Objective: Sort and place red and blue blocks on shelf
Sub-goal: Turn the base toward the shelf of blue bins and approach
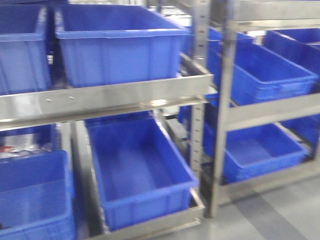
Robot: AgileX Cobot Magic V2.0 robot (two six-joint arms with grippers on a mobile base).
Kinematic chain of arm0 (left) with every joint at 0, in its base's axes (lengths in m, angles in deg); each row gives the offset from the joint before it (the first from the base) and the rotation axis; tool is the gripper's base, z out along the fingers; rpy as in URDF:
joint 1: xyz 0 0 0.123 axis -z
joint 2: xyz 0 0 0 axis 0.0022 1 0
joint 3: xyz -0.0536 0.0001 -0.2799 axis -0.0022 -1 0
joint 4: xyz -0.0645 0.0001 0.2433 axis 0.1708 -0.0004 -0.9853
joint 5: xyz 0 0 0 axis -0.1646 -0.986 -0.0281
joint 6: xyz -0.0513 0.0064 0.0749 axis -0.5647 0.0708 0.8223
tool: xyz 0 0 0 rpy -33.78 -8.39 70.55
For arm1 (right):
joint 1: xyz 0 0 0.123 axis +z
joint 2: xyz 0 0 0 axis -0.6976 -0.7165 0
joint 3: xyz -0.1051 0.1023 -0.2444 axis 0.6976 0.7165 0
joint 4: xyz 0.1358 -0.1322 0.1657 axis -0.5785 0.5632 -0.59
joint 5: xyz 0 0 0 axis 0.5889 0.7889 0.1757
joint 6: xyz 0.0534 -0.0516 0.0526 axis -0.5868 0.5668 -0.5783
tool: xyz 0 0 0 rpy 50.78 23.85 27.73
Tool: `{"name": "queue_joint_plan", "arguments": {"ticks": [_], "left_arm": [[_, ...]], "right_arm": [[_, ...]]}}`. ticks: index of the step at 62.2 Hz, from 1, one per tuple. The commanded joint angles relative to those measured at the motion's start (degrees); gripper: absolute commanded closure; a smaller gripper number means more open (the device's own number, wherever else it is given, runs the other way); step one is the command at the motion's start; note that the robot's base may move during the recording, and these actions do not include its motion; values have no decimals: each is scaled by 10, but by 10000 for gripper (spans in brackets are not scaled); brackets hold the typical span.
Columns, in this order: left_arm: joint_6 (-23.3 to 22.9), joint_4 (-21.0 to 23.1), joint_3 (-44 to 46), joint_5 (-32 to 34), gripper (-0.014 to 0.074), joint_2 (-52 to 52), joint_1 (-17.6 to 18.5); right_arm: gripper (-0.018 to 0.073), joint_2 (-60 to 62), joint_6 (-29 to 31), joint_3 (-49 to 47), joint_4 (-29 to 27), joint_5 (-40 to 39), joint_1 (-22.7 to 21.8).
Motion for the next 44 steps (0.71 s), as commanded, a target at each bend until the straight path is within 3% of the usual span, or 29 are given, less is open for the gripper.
{"name": "queue_joint_plan", "arguments": {"ticks": [1,44], "left_arm": [[-1,5,17,51,465,4,0],[-1,5,17,51,465,4,0]], "right_arm": [[504,-5,6,-16,0,-50,-3],[504,-5,6,-16,0,-50,-3]]}}
